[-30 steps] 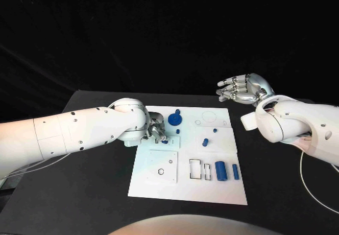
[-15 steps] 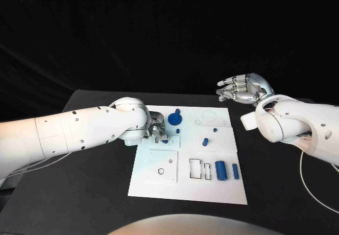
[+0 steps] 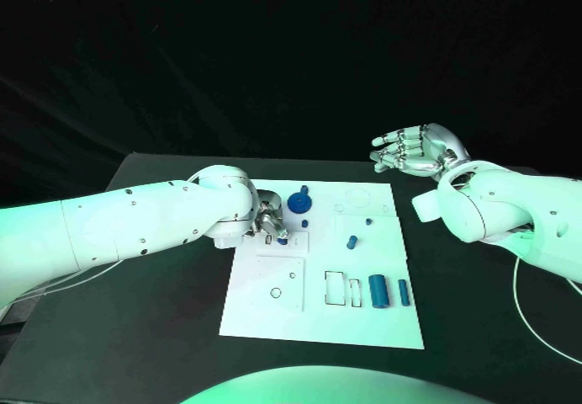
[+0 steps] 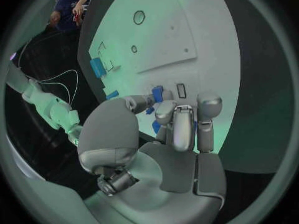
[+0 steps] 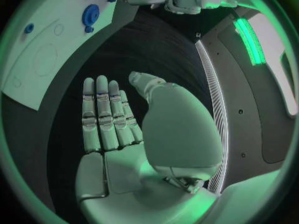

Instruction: Assemble the parts on the task board

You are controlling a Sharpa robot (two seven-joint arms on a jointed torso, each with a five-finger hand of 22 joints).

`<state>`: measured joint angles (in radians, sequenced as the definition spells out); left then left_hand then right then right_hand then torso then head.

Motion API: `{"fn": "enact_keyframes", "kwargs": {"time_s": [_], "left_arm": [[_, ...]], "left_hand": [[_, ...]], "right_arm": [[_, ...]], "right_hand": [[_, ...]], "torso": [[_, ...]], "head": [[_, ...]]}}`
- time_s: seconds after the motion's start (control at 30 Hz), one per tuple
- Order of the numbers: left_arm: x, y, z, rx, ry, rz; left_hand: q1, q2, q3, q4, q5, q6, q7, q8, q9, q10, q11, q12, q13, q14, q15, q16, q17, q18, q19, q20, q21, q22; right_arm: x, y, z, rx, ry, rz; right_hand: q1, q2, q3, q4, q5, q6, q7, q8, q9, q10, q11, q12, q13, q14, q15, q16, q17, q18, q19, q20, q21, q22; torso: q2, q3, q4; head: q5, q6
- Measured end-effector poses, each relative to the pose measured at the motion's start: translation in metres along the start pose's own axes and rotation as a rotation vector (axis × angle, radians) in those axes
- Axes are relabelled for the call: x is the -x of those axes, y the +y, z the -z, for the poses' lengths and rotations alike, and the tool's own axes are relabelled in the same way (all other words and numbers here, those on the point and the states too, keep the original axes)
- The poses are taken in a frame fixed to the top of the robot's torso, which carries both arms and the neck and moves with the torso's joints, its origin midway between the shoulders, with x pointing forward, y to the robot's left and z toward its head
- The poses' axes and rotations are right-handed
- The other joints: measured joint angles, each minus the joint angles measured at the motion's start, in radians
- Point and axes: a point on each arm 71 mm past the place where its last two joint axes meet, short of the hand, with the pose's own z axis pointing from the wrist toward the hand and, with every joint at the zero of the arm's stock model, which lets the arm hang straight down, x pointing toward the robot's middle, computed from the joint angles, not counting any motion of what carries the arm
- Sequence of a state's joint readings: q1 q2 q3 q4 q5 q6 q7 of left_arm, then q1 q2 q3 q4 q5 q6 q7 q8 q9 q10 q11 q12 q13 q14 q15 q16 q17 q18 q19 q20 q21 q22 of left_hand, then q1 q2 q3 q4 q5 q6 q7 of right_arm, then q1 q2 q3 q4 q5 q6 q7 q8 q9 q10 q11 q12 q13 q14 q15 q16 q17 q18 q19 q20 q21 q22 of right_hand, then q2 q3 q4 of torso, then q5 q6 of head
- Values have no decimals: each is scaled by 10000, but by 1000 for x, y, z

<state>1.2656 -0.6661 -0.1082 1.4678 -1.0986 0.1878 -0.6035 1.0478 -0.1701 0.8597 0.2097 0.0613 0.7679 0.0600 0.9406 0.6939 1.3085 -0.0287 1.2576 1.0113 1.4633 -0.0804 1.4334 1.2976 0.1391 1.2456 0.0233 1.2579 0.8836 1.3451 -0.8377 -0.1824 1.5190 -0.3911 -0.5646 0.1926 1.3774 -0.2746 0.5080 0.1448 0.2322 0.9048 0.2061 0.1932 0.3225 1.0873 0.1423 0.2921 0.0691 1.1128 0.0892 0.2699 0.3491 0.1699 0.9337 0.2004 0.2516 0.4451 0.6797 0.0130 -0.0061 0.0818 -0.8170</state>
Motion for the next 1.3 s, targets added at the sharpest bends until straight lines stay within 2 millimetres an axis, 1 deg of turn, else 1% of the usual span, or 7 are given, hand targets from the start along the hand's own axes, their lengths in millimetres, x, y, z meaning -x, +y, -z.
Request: {"fn": "enact_keyframes", "kwargs": {"time_s": [0.17, 0.2, 0.23, 0.8, 0.9, 1.0, 1.3], "left_arm": [[0, 0, -1, 20, 18, -8], [0, 0, -1, 25, 22, -11], [0, 0, -1, 30, 29, -13], [1, 1, -2, 78, 82, -28], [1, 1, -2, 86, 90, -28], [1, 1, -2, 89, 96, -27], [1, 1, -3, 106, 113, -20]], "left_hand": [[-234, -29, 2, -2, 0, 22, -19, 2, 65, 0, 0, 38, 9, 36, -37, 0, 0, 0, 0, 0, 0, 19], [-373, -52, 530, -530, -12, 38, -30, 2, 66, 0, 0, 38, 13, 36, -36, 0, 0, 0, 0, 0, -1, 19], [-464, -73, 618, -618, -38, 51, -17, 1, 65, 6, -5, 39, 18, 36, -36, 0, 0, 1, 0, 0, 0, 19], [-991, -224, 482, -762, -39, 281, -213, -69, 90, 36, -35, 38, -9, 36, -36, 0, -11, 0, -1, 0, -1, 25], [-1127, -238, 564, -930, -39, 299, -229, -101, 89, 36, -35, 38, -9, 36, -35, 0, -11, 0, -1, 0, -1, 25], [-1127, -238, 482, -932, -39, 318, -247, -127, 89, 35, -34, 38, -9, 36, -35, 0, -11, 1, -1, 0, -2, 24], [-1329, -197, -49, -590, -33, 420, -282, -186, 127, 35, -34, 38, -13, 35, -35, 0, -10, 1, -1, 0, -2, 25]], "right_arm": [[0, 0, 0, 1, 5, -3], [0, 0, 0, 2, 6, -3], [0, 0, 0, 4, 7, -3], [0, 0, 0, 17, 11, -19], [0, 0, 0, 21, 9, -22], [0, 0, 0, 26, 9, -26], [0, 0, 0, 37, 7, -33]], "right_hand": [[-14, 14, 0, 0, 0, 0, 0, 0, 0, 0, 0, 0, -11, 0, 0, -38, -10, 0, 0, 0, 0, 0], [-14, 14, 0, 0, 0, 0, 0, 0, 0, 0, 0, 0, -12, 0, 0, -39, -10, 0, 0, 0, 0, 0], [-15, 12, 0, 0, 0, 0, 0, 0, 0, 0, 0, 0, -12, 0, 0, -38, -10, 0, 0, 0, 0, -14], [-118, 7, 0, -57, 0, 0, 0, -50, -21, 9, 9, -41, -43, -37, 36, -137, -33, 0, -36, 35, -105, -105], [-156, -30, 0, -58, 0, 0, -1, -50, -21, -27, 45, -81, -43, -73, 72, -192, -43, 0, -36, 36, -118, -143], [-155, -30, 0, -58, 0, -16, 15, -50, -21, -27, 46, -81, -43, -73, 72, -192, -43, 0, -35, 35, -154, -162], [-196, 11, 1, -167, 0, -36, 33, -88, -43, -114, 103, -143, -52, -162, 162, -330, -81, 0, -107, 107, -256, -282]], "torso": [[-4, 0, -4], [-5, 0, -4], [-7, 0, -4], [-18, -7, 1], [-19, -8, 1], [-21, -9, 2], [-23, -12, 3]], "head": [[-11, -8], [-13, -9], [-15, -10], [-39, -37], [-40, -39], [-42, -38], [-50, -34]]}}
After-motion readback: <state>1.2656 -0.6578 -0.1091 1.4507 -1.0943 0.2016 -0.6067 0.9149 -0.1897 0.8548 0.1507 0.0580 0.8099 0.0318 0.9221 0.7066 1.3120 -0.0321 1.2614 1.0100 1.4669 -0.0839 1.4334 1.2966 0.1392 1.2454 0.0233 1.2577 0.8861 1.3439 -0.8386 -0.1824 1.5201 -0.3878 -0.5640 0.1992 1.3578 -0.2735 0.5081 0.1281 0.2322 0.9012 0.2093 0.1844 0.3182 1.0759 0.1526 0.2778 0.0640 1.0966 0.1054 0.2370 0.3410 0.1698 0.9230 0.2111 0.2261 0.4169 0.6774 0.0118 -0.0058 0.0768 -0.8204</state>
